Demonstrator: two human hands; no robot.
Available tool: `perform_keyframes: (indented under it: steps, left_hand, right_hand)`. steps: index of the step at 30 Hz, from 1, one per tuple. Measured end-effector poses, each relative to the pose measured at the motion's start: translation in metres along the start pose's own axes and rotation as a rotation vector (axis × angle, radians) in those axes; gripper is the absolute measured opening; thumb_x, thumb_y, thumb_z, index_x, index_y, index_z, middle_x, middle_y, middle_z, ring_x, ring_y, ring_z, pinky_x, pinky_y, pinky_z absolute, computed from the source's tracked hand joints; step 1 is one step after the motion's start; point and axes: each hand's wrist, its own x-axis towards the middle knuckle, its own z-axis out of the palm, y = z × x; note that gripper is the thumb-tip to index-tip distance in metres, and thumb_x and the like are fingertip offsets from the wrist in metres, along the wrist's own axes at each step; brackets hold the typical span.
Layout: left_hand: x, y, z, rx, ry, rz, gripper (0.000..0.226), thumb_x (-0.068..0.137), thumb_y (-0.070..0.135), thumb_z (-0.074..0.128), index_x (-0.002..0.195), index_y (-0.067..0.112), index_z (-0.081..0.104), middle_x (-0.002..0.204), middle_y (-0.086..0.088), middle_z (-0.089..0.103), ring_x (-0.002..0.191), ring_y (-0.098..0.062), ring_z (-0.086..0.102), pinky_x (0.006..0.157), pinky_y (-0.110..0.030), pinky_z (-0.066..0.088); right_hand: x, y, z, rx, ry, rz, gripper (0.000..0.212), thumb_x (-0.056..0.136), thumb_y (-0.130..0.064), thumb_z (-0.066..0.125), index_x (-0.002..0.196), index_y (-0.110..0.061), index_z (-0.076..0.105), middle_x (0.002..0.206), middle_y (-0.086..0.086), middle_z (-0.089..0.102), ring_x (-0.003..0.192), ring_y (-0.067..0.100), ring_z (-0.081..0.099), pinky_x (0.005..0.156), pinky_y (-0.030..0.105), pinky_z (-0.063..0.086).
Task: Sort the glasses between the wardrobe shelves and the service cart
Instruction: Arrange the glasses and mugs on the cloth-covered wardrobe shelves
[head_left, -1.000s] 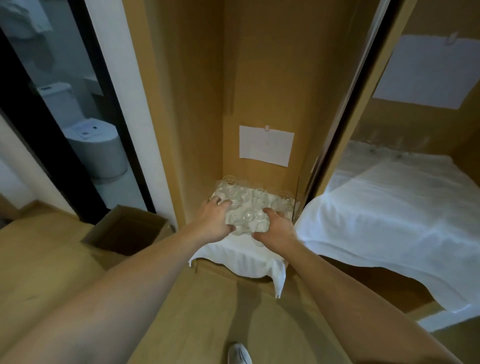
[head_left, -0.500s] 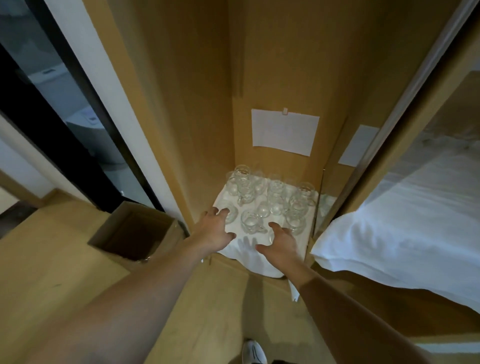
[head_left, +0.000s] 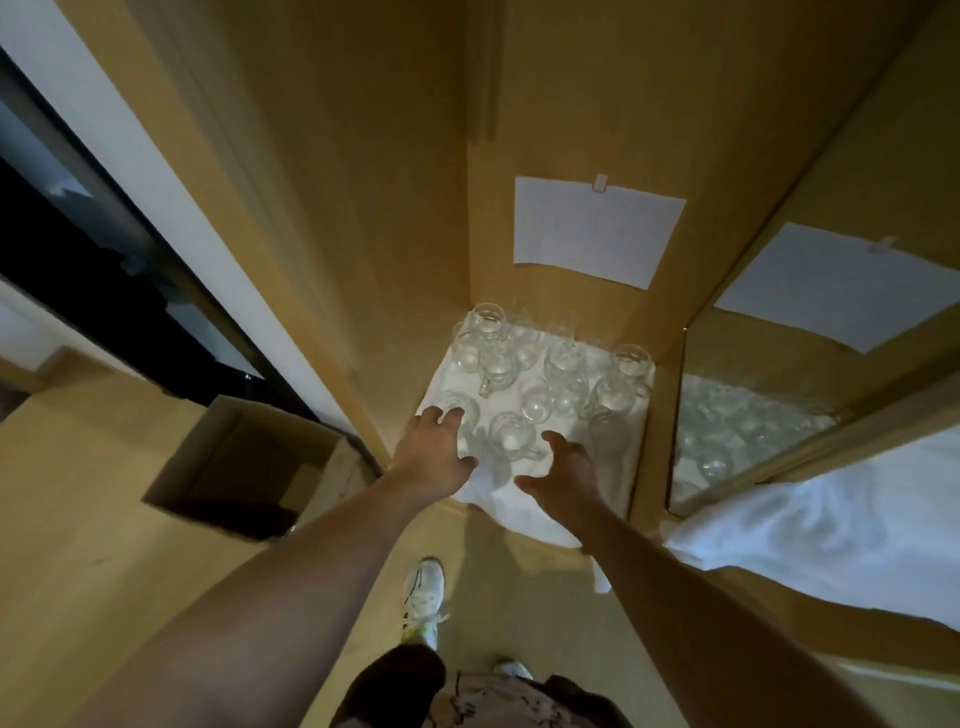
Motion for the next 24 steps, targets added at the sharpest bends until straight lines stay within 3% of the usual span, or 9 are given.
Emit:
perform_keyframes:
  steps: [11,19,24]
  left_hand:
    - [0.108,-0.047,-0.015,0.044,-0.091,0.070,0.070,0.085,0.040,0.070,0.145,0.019,0.043,0.141,-0.009,0.049,0.131,-0.032,0.043,0.105,-0.042,0.042]
    - [0.154,-0.083,0.042,-0.033,-0.180,-0.063,0.082,0.082,0.039,0.076,0.151,0.019,0.038,0.147,-0.012,0.044,0.135,-0.034,0.042,0.105,-0.039,0.039]
    - [0.191,-0.093,0.082,-0.052,-0.218,-0.212,0.089,0.086,0.042,0.072,0.156,0.019,0.023,0.157,-0.011,0.028,0.141,-0.032,0.031,0.106,-0.039,0.038]
  right_hand:
    - [0.074,-0.040,0.038,0.013,0.023,0.161,0.087,0.077,-0.038,0.084,0.150,-0.020,0.041,0.138,0.012,0.058,0.125,0.029,0.057,0.100,0.035,0.048]
    - [0.139,-0.020,0.080,-0.020,-0.087,0.263,0.087,0.082,-0.038,0.079,0.154,-0.018,0.034,0.148,0.016,0.047,0.136,0.034,0.045,0.108,0.039,0.042]
    - [0.198,0.002,0.104,-0.100,-0.080,0.282,0.088,0.081,-0.040,0.080,0.152,-0.016,0.034,0.145,0.018,0.047,0.134,0.036,0.045,0.108,0.040,0.039]
